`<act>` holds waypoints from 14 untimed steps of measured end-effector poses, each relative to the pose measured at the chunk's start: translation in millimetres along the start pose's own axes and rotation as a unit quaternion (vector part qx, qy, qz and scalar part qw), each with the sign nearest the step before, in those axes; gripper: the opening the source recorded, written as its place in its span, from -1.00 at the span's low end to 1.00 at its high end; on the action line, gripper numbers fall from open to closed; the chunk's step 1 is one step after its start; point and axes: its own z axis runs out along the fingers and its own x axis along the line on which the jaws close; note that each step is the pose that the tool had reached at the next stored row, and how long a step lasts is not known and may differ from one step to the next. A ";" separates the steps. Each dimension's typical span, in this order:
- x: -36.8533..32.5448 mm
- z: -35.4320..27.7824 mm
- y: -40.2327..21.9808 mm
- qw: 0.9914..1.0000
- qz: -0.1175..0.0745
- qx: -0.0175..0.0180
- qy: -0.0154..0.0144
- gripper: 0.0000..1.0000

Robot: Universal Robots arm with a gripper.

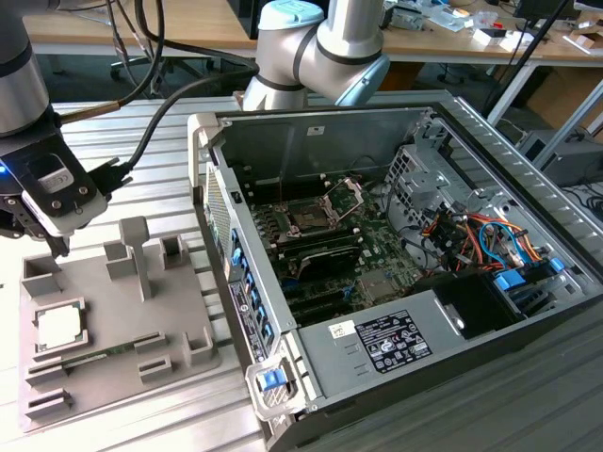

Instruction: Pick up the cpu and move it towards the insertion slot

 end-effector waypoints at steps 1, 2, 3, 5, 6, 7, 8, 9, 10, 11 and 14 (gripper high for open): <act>0.0 0.2 0.0 1.000 0.000 0.000 0.000 -0.79; 0.0 0.4 0.0 1.000 0.000 0.000 0.000 -0.79; 0.0 0.6 0.0 1.000 0.000 0.000 0.000 -0.79; 0.0 1.0 0.0 1.000 0.000 0.000 0.000 -0.79; 0.0 1.2 0.0 1.000 0.000 0.000 0.000 -0.79; 0.0 1.4 -0.1 1.000 0.000 0.000 0.000 -0.79; 0.0 1.5 -0.1 1.000 0.000 0.000 0.000 -0.79; 0.0 1.7 -0.1 1.000 0.000 0.000 0.000 -0.79; 0.0 1.9 -0.1 1.000 0.000 0.000 0.000 -0.79; 0.0 2.0 -0.1 1.000 0.000 0.000 0.000 -0.79; 0.0 2.5 -0.1 1.000 0.000 0.000 0.000 -0.79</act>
